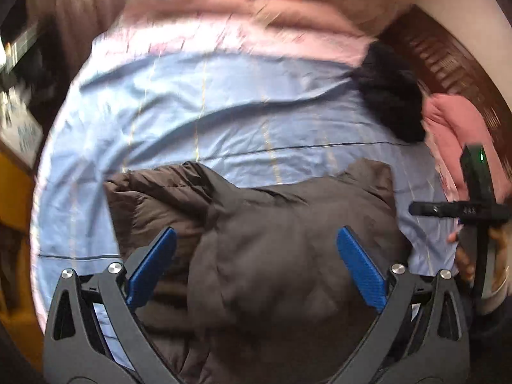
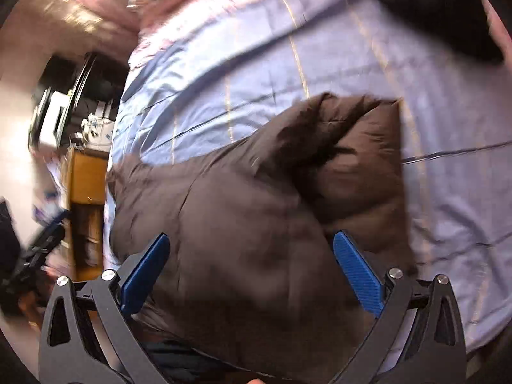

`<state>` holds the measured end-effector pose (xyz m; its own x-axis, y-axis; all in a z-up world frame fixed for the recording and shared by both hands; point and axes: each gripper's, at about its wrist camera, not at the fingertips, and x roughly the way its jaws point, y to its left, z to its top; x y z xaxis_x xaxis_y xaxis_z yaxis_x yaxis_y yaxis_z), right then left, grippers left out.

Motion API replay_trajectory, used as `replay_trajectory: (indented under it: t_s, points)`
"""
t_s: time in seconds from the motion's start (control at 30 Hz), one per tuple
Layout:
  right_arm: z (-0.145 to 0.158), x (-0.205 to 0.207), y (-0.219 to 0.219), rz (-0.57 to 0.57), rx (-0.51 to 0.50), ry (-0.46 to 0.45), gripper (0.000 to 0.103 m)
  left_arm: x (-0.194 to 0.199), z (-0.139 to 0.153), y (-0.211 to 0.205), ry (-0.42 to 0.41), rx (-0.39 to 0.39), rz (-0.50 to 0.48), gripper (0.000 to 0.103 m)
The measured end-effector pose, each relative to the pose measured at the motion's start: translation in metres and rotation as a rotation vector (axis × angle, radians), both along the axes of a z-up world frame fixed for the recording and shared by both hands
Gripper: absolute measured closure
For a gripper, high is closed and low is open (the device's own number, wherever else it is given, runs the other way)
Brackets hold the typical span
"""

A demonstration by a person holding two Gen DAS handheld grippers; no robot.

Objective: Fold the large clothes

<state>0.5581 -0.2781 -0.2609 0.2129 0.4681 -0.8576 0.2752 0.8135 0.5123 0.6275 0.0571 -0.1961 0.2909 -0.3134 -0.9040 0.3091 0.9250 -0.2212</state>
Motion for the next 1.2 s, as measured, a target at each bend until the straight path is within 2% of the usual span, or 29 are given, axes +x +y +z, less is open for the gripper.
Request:
replay_trajectory:
  t_s: [0.1,0.17,0.23,0.27,0.3,0.37,0.4,0.43,0.53,0.6,0.67,0.7,0.73,0.8,0.87,0.9,1.0,1.07,1.2]
  points:
    - [-0.038,0.039,0.001,-0.003,0.137,0.088,0.001,0.051,-0.055,-0.008,0.142,0.019,0.034,0.002]
    - [-0.050,0.059,0.009,0.011,0.151,0.118,0.001,0.074,-0.088,-0.014,0.219,0.039,0.053,0.007]
    - [-0.065,0.077,0.019,0.035,0.156,0.158,0.004,0.086,-0.111,-0.016,0.287,0.000,0.064,0.009]
    - [-0.073,0.084,0.024,0.048,0.160,0.196,0.013,0.091,-0.118,-0.015,0.307,-0.013,0.074,0.012]
    - [-0.084,0.087,0.028,0.057,0.162,0.235,0.032,0.096,-0.127,-0.015,0.331,-0.021,0.089,0.020]
    - [-0.101,0.091,0.029,0.053,0.144,0.287,0.060,0.102,-0.142,-0.012,0.373,-0.032,0.126,0.073]
    - [-0.101,0.093,0.029,0.049,0.136,0.264,0.074,0.106,-0.149,-0.008,0.388,-0.047,0.149,0.084]
    - [-0.098,0.095,0.026,0.053,0.137,0.229,0.078,0.108,-0.151,-0.005,0.388,-0.064,0.159,0.087]
    - [-0.073,0.104,0.022,0.043,0.140,0.091,0.085,0.118,-0.135,-0.002,0.284,-0.112,0.163,0.091]
    - [-0.054,0.113,0.019,0.038,0.105,0.018,0.088,0.124,-0.111,0.001,0.212,-0.150,0.183,0.092]
    - [-0.037,0.120,0.019,0.031,0.088,-0.069,0.089,0.128,-0.071,0.003,0.068,-0.159,0.183,0.094]
    - [-0.017,0.123,0.020,0.038,0.057,-0.155,0.089,0.128,-0.055,0.004,0.024,-0.170,0.181,0.095]
    - [-0.003,0.124,0.020,0.036,0.055,-0.224,0.089,0.127,-0.031,0.007,-0.043,-0.190,0.183,0.095]
    - [0.030,0.123,0.015,0.027,0.063,-0.382,0.089,0.124,0.001,0.011,-0.125,-0.213,0.187,0.095]
    - [0.058,0.120,0.017,0.038,0.028,-0.502,0.090,0.113,0.028,0.008,-0.209,-0.201,0.166,0.095]
    - [0.069,0.117,0.019,0.045,0.001,-0.551,0.090,0.107,0.035,0.008,-0.225,-0.192,0.156,0.095]
    - [0.083,0.094,0.023,0.102,-0.050,-0.624,0.090,0.070,0.046,0.013,-0.259,-0.217,0.118,0.095]
    - [0.083,0.076,0.029,0.157,-0.075,-0.651,0.090,0.036,0.043,0.021,-0.266,-0.236,0.100,0.095]
    - [0.075,0.011,0.041,0.281,-0.139,-0.673,0.090,-0.035,0.026,0.034,-0.240,-0.268,0.066,0.093]
